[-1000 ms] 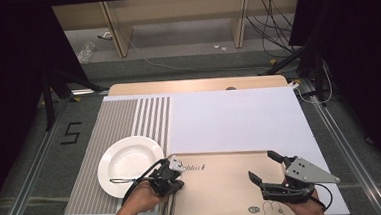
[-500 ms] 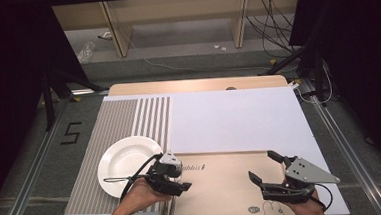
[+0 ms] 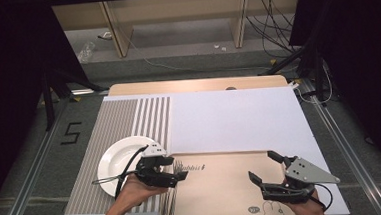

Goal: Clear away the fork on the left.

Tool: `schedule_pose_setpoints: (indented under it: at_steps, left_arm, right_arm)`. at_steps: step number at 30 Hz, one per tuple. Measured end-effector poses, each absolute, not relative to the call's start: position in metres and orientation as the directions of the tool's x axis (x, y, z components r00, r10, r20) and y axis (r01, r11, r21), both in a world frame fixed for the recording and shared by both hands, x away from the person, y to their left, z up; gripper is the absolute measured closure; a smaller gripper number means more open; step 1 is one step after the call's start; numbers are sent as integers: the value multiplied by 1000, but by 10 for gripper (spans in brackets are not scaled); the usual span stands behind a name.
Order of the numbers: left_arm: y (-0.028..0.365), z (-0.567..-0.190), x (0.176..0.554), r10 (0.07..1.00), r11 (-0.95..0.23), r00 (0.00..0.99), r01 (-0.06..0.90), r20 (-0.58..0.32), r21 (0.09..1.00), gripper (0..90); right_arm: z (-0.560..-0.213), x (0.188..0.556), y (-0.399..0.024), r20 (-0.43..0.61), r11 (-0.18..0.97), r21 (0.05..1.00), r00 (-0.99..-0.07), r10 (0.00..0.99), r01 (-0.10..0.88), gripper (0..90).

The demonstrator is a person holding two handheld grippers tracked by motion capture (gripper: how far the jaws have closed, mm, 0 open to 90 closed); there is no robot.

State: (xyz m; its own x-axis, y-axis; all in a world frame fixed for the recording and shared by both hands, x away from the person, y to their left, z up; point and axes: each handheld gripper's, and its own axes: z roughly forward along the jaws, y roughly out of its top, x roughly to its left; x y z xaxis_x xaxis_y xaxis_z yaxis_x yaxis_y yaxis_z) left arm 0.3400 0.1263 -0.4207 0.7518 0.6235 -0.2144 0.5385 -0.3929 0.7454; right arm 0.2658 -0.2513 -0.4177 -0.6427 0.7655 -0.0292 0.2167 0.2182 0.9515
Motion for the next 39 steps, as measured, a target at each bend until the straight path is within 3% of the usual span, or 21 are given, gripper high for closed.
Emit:
schedule_pose_setpoints:
  at_steps: [20,39]
  left_arm:
    - [170,-421,340,710,-210,661,529,-244,822,228]
    - [190,-422,335,737,-148,631,500,-243,853,226]
  right_arm:
    - [-418,266,-252,-28,216,952,-641,767,217,159]
    - [-418,267,-252,-26,208,955,-637,770,213,159]
